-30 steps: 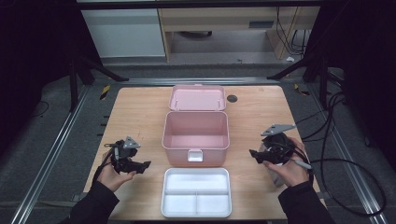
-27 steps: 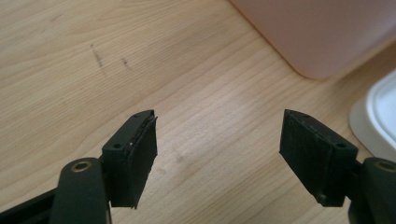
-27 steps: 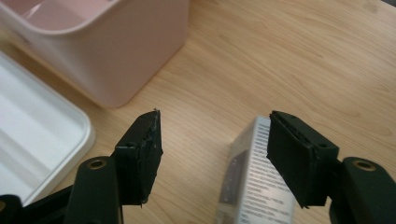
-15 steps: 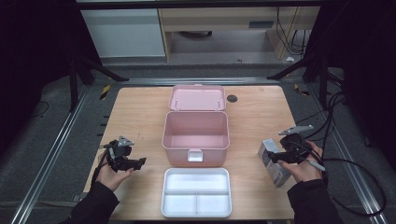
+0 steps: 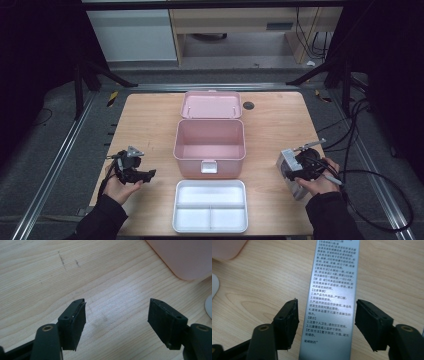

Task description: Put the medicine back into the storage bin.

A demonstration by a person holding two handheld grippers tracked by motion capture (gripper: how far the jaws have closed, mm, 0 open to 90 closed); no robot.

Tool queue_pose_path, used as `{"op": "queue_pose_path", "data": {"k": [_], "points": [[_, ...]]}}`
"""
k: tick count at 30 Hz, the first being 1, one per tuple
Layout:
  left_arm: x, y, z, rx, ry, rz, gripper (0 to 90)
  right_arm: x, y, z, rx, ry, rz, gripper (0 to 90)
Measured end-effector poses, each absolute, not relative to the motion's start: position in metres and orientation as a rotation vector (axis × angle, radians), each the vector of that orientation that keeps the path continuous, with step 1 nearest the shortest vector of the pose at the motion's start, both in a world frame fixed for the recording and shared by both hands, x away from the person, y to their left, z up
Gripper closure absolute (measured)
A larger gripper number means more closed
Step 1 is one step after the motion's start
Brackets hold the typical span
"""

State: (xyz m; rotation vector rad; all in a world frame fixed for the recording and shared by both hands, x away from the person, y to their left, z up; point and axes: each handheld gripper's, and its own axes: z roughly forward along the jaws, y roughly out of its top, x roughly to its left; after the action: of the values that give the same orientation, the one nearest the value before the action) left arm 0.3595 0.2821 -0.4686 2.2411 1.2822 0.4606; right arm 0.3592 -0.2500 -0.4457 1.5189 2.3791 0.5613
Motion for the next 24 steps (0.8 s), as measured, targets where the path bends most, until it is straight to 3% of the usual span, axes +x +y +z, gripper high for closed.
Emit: {"op": "queue_pose_path", "data": {"k": [12,24], "points": [[0.360,0.282,-0.470,2.249,1.278,0.444,32.5,0.366,-0.245,-0.458,1.571,2.416,0.469,54.6],[0.360,0.282,-0.468,2.248,1.278,0.444,33.3,0.367,-0.244,-0.433,1.515,2.397,0.561,56.3]]}}
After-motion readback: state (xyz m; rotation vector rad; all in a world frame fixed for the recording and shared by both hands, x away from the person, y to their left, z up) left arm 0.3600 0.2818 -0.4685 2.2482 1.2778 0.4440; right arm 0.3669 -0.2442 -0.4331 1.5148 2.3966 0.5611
